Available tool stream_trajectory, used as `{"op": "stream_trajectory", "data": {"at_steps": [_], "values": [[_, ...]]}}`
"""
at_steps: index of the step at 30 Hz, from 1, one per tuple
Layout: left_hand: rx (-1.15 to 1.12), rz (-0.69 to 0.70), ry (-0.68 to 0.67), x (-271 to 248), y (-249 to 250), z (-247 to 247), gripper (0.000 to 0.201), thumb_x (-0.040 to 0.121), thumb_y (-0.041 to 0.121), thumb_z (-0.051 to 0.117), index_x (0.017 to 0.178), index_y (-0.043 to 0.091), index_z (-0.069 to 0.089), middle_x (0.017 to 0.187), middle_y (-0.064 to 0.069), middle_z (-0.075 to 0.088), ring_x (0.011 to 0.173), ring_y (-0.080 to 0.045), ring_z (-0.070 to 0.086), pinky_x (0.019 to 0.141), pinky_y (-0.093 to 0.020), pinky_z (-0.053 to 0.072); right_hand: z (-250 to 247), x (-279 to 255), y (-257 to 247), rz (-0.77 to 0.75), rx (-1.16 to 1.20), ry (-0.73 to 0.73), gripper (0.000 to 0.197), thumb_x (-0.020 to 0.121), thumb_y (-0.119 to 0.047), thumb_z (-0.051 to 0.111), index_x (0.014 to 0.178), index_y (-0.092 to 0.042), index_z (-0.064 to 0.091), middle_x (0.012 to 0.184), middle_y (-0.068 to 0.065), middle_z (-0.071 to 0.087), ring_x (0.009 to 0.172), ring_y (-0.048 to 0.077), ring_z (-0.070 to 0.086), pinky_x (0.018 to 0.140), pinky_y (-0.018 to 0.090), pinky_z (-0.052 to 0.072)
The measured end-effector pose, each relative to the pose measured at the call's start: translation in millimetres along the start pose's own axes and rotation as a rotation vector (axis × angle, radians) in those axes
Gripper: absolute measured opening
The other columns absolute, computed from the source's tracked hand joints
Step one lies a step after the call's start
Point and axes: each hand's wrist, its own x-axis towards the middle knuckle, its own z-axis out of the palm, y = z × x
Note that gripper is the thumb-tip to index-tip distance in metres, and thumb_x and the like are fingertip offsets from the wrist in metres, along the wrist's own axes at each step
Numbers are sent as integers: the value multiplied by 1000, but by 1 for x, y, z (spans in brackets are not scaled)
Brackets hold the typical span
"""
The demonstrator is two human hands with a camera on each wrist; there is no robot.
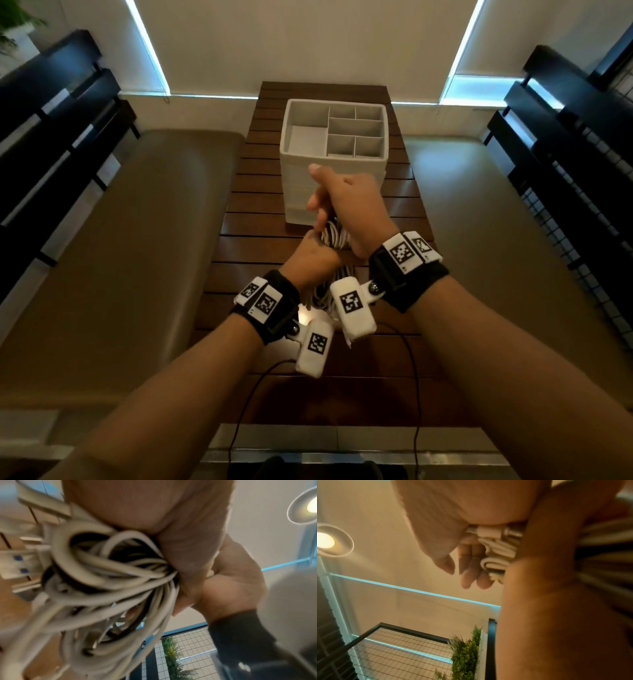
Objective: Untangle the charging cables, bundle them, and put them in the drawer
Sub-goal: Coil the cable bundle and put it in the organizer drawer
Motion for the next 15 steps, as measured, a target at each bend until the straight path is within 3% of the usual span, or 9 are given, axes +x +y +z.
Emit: {"op": "stream_trajectory", "data": {"at_steps": [3, 7, 10, 12, 14, 15], "values": [[68, -3, 76, 3, -5, 4, 37, 86, -17, 70, 91, 19, 67, 81, 6, 76, 77, -1, 73, 71, -20, 56, 4, 12, 8, 10, 0, 170, 49, 99, -26, 63, 53, -14, 52, 49, 6, 49, 38, 21, 52, 49, 36, 51], [168, 4, 77, 7, -15, 4, 31, 86, -13, 71, 81, 17, 67, 68, 7, 71, 65, 2, 68, 61, -17, 51, 4, 19, 25, -39, -59, 227, 49, 92, -21, 61, 46, -15, 44, 45, 11, 37, 37, 28, 51, 49, 52, 54], [207, -16, 103, 10, -23, 2, 25, 83, -5, 77, 86, 20, 70, 78, 1, 74, 77, -11, 72, 71, -31, 57, 5, 19, 33, -41, -58, 229, 42, 92, -22, 60, 54, -6, 52, 47, 15, 41, 38, 29, 49, 48, 52, 48], [121, -29, 105, 12, -23, 0, 43, 79, -6, 80, 98, 31, 70, 87, 0, 78, 90, -18, 75, 84, -42, 62, 4, 19, 35, -43, -27, 196, 43, 97, -21, 58, 59, -2, 55, 45, 17, 44, 35, 27, 53, 54, 47, 50], [0, -28, 62, 15, -24, -6, 64, 80, -16, 76, 107, 42, 68, 97, 2, 79, 100, -20, 75, 92, -41, 62, 5, 20, 33, -51, 6, 140, 48, 102, -24, 58, 59, -3, 55, 46, 19, 50, 40, 28, 60, 59, 43, 56], [-2, -17, 45, 19, -23, -11, 61, 81, -17, 75, 105, 39, 73, 99, -1, 79, 99, -22, 75, 91, -41, 62, 5, 23, 31, -44, 21, 109, 49, 104, -27, 58, 61, -3, 57, 48, 20, 53, 45, 30, 64, 63, 40, 59]]}}
